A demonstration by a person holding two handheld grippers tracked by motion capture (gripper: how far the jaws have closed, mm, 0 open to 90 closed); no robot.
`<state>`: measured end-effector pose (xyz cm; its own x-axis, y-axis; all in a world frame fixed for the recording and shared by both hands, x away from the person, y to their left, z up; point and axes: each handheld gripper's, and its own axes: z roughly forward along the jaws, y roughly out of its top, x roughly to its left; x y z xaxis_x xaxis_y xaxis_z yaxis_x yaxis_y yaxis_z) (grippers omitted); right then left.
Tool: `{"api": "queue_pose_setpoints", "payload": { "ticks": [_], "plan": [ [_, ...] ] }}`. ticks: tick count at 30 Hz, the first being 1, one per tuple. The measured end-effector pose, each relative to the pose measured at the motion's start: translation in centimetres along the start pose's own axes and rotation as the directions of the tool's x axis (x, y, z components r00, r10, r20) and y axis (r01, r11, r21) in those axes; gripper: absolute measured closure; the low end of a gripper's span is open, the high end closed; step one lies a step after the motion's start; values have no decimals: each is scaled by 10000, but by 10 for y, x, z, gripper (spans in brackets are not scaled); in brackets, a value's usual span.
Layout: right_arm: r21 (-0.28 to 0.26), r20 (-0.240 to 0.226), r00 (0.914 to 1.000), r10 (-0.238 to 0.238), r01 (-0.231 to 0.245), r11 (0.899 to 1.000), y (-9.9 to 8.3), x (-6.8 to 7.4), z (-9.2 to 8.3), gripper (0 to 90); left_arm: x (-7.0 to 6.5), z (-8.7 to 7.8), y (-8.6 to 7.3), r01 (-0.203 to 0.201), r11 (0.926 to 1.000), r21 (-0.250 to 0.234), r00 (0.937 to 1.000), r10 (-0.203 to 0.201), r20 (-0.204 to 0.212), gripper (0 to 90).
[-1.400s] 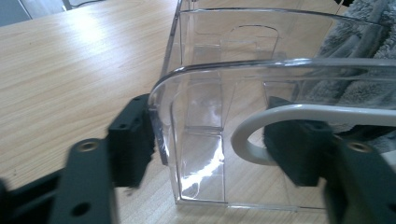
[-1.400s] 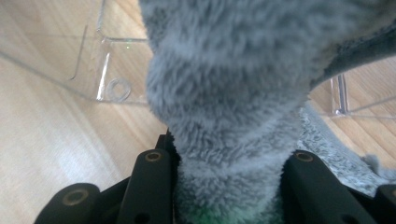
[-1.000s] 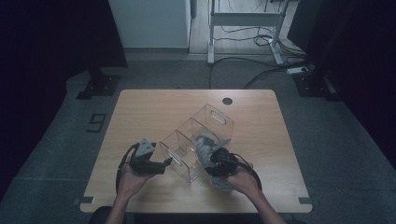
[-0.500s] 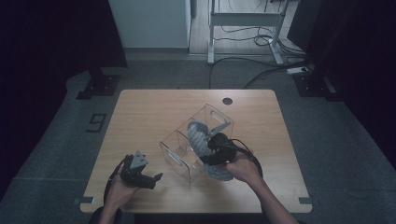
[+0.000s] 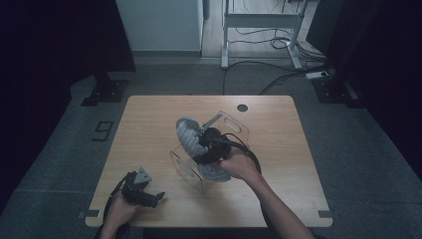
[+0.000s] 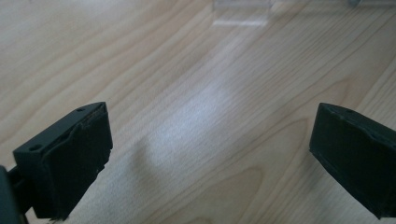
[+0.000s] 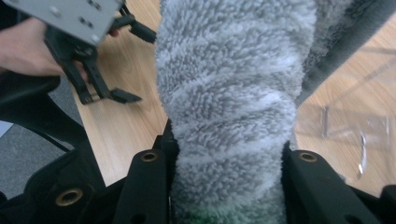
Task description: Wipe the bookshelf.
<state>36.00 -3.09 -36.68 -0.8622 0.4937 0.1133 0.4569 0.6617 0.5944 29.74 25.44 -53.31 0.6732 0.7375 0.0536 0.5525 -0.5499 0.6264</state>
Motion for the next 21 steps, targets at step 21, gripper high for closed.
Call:
{"api": "queue_pose_setpoints", "payload": {
  "ticks": [21],
  "plan": [
    [439, -276, 9995, -150, 162, 9989, 54, 14, 56, 621, 7, 9, -7, 332, 9992, 220, 9981, -343, 502, 0]
  ]
}}
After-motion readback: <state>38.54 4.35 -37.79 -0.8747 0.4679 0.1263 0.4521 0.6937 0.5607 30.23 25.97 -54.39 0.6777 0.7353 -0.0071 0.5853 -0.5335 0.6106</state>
